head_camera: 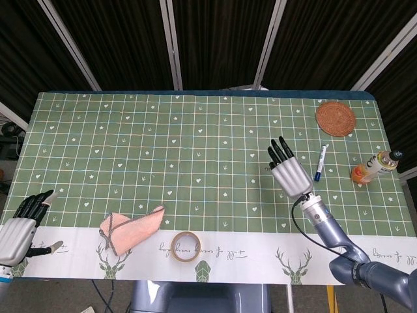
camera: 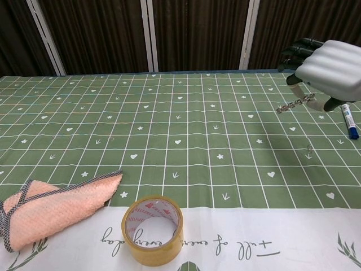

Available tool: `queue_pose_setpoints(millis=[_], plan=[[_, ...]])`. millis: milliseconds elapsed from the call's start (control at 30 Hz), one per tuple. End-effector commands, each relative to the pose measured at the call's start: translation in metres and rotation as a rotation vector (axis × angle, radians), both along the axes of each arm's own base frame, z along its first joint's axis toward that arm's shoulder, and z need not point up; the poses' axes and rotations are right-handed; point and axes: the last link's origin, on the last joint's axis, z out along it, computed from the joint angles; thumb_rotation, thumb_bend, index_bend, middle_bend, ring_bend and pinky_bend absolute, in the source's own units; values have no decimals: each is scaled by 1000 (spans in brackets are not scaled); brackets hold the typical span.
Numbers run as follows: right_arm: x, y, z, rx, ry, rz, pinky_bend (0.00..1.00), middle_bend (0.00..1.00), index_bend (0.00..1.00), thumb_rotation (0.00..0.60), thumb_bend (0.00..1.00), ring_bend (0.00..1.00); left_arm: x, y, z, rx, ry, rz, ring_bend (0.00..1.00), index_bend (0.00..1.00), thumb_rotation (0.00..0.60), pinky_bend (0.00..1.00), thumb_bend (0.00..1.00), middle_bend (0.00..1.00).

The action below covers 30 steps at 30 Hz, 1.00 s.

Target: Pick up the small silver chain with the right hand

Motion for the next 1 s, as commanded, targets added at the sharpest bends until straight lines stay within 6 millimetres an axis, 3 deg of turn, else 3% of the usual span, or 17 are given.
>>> queue_pose_setpoints(millis=[33, 433, 1000], plan=[[-4, 6, 3, 3, 51, 2, 4, 164, 624, 600, 287, 0, 0, -1, 0, 2, 0, -4, 0, 0, 600, 0, 91, 0], [-14, 22, 10, 16, 175, 17, 6, 164, 633, 600, 288, 0, 0, -2, 1, 17, 12, -14, 0, 0, 600, 0, 93, 0], [-25, 31, -1, 59, 247, -8, 10, 171, 643, 600, 289, 0, -1, -2, 1, 23, 6, -12, 0, 0, 600, 0, 91, 0]])
